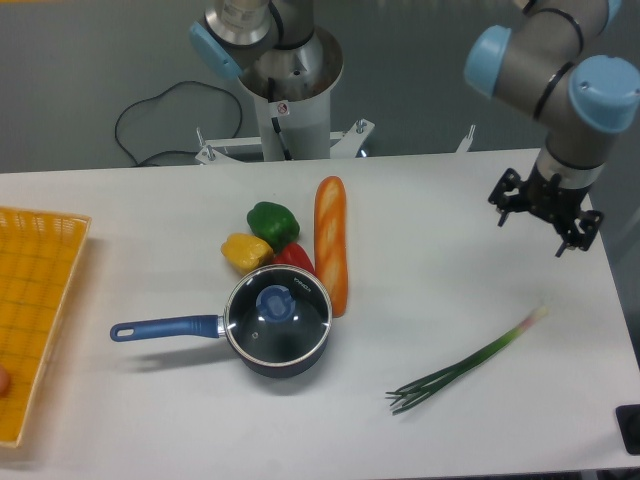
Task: Open the lid
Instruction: 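Move the gripper over the table toward the saucepan's glass lid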
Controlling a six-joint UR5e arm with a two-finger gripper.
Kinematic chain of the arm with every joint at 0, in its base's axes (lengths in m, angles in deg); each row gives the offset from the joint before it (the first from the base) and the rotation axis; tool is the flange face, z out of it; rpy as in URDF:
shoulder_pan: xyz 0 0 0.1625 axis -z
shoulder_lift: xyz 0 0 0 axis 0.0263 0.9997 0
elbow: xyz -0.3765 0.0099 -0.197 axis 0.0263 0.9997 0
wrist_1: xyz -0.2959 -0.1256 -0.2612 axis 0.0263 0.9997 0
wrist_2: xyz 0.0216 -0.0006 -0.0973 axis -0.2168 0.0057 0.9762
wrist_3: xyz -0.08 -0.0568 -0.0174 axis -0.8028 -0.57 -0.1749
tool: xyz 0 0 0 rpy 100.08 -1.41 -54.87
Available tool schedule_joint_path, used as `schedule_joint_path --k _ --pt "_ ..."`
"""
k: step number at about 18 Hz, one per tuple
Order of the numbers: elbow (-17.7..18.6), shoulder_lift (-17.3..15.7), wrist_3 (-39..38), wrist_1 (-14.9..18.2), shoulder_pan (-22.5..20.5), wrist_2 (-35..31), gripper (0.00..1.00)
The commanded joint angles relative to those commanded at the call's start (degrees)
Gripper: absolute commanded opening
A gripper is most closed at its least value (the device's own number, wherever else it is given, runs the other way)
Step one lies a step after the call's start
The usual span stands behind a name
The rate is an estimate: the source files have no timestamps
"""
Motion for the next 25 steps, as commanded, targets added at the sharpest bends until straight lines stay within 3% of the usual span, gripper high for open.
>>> schedule_joint_path --k 10,14,16,25 --pt "3.16 -1.23 -2.37 -1.32 4.22 0.09 1.00" --pt "4.91 -4.04 -3.16 -1.14 5.71 0.34 1.00" --pt "7.37 -5.27 -6.92 -1.49 7.55 0.44 1.00" --pt "10.37 -7.73 -15.11 -1.58 16.08 0.26 1.00"
